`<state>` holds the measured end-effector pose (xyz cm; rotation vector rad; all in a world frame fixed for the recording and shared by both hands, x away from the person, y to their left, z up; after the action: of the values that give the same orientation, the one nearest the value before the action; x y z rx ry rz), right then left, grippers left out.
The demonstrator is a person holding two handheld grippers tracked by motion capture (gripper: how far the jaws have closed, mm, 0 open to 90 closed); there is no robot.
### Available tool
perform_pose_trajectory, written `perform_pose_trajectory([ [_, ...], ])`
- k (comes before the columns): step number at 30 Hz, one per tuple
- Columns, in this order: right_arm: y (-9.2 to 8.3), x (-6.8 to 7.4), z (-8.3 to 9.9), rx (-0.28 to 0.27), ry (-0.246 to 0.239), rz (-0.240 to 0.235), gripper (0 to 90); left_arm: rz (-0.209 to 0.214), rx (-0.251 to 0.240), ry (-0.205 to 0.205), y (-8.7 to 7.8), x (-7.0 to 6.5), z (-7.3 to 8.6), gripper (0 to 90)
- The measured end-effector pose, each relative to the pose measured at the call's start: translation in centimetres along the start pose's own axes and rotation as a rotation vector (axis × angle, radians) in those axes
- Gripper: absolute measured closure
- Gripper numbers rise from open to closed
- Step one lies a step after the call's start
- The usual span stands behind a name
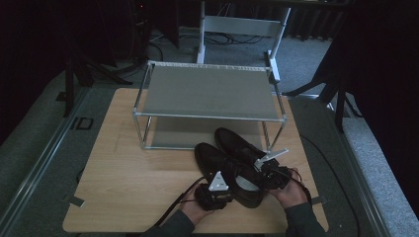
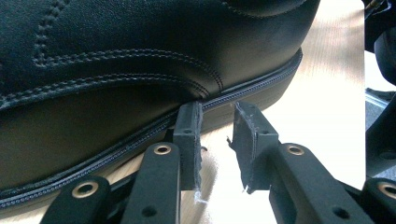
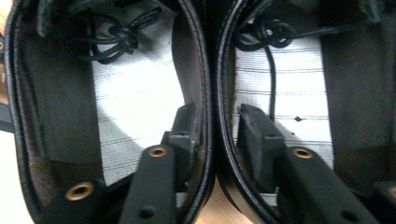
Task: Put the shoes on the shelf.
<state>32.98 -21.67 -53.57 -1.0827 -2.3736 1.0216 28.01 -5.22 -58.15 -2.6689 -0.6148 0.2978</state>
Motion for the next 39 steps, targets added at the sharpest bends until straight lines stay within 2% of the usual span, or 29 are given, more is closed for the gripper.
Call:
perform_pose_trajectory([
  [4,0.1,0.1,0.1,-0.009,0.020,-0.036,76.3,-0.003,-0.001,0.001,0.0,0.1,-0.1,71.8],
  [10,0.1,0.2,0.0,-0.010,0.023,-0.026,78.8,-0.007,-0.001,0.002,-0.1,0.2,-0.2,71.9],
  [14,0.0,0.4,0.1,-0.018,-0.002,-0.021,79.5,-0.012,-0.002,-0.006,-0.1,0.3,-0.2,73.0],
  [16,0.0,0.5,0.1,-0.027,0.011,-0.021,79.6,-0.017,-0.003,-0.006,-0.1,0.4,-0.2,73.8],
  [22,-0.2,0.7,0.1,-0.062,0.042,-0.025,79.9,-0.031,-0.018,-0.019,-0.6,0.8,-0.4,80.4],
  [23,-0.4,0.8,0.0,-0.084,0.059,-0.026,79.9,-0.036,-0.024,-0.025,-0.6,0.9,-0.4,86.3],
  [24,-0.4,0.8,0.0,-0.084,0.059,-0.026,79.9,-0.040,-0.026,-0.027,-0.7,0.9,-0.4,86.3],
  [31,-0.8,1.3,-0.6,-0.120,0.051,0.008,80.0,-0.060,-0.040,-0.037,-0.9,1.1,-0.7,88.6],
  [39,-0.9,1.6,-1.4,-0.152,0.045,0.021,80.2,-0.086,-0.056,-0.063,-1.4,1.7,-1.0,88.6],
])
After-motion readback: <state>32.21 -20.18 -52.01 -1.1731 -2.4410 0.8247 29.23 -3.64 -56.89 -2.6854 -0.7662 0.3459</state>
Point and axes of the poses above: each handheld gripper's, and its own axes: y roughly forward along the jaws, z roughly out of its underside, x roughly to its left, the point moved 6 cm from there along y, roughly forward along the jaws, and after that the axes turned 15 degrees about -x, right-handed, at the moved point
